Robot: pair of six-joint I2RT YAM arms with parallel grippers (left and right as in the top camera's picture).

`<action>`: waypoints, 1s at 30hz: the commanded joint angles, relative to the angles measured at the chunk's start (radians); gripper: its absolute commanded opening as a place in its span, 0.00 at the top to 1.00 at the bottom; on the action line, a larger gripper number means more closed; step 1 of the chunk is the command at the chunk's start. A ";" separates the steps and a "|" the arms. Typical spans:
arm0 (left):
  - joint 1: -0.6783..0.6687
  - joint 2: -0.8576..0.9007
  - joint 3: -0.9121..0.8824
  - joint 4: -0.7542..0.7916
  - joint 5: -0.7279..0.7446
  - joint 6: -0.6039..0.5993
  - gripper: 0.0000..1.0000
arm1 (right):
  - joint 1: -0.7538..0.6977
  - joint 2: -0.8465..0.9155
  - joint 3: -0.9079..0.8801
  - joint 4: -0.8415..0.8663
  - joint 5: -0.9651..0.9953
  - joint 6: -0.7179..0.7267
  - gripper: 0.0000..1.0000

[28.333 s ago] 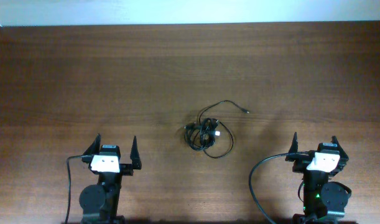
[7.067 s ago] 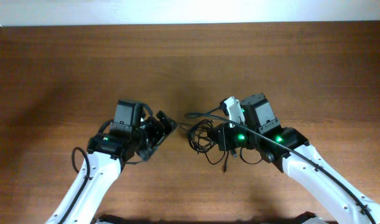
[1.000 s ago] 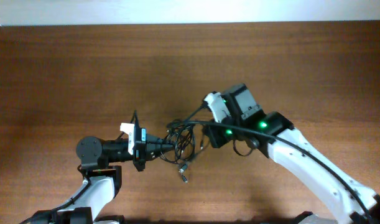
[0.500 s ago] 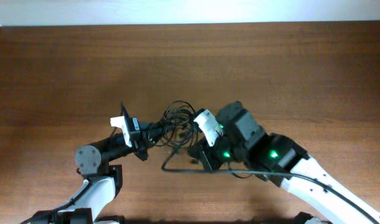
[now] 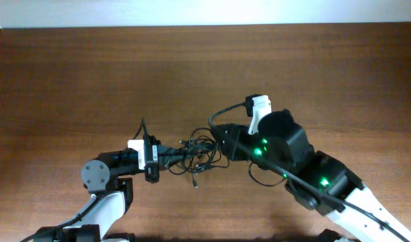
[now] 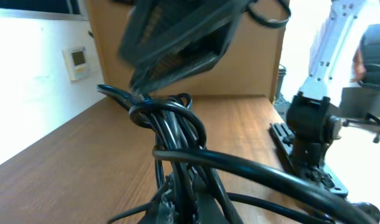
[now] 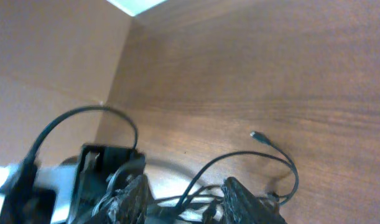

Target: Untangle cables

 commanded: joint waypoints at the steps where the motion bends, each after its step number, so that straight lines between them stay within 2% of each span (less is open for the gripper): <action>1: -0.003 -0.006 0.008 0.006 0.043 0.070 1.00 | -0.006 0.046 0.010 -0.071 -0.008 0.177 0.59; 3: -0.003 -0.006 0.008 0.006 0.027 0.126 1.00 | -0.006 0.048 0.010 -0.157 -0.071 0.177 0.60; 5: 0.008 -0.006 0.008 -0.011 -0.089 0.125 1.00 | -0.006 0.048 0.010 -0.265 -0.148 0.177 0.62; 8: 0.032 -0.006 0.008 -0.188 -0.266 0.124 1.00 | -0.005 0.048 0.010 -0.278 -0.237 0.164 0.63; 10: 0.032 -0.006 0.008 -0.203 -0.273 0.110 1.00 | -0.005 0.049 0.010 -0.280 -0.227 0.164 0.66; 11: 0.031 -0.006 0.008 -0.203 -0.306 0.050 1.00 | -0.005 0.053 0.010 -0.278 -0.198 0.157 0.66; 13: 0.031 -0.006 0.008 -0.204 -0.307 0.037 1.00 | -0.005 0.076 0.009 -0.263 -0.146 0.144 0.66; 15: 0.031 -0.006 0.008 -0.203 -0.267 0.042 1.00 | -0.007 0.090 0.010 -0.211 -0.152 0.143 0.48; 16: 0.031 -0.006 0.008 -0.203 -0.171 0.131 1.00 | -0.007 0.089 0.010 -0.134 -0.168 0.144 0.48; 17: 0.031 -0.006 0.008 -0.204 -0.087 0.213 1.00 | -0.010 0.089 0.010 -0.065 -0.197 0.147 0.57; 18: 0.031 -0.006 0.008 -0.204 -0.048 0.267 1.00 | -0.030 0.086 0.010 -0.015 -0.226 0.196 0.58; 20: 0.031 -0.006 0.008 -0.204 -0.049 0.290 1.00 | -0.059 0.087 0.010 -0.016 -0.244 0.248 0.63; 24: 0.031 -0.006 0.008 -0.203 -0.049 0.300 1.00 | -0.059 0.119 0.009 -0.051 -0.232 0.264 0.64; 27: 0.031 -0.006 0.008 -0.203 -0.048 0.300 1.00 | -0.059 0.219 0.009 -0.054 -0.257 0.327 0.76; 30: 0.031 -0.006 0.008 -0.200 -0.048 0.300 1.00 | -0.059 0.249 0.009 -0.045 -0.256 0.327 0.77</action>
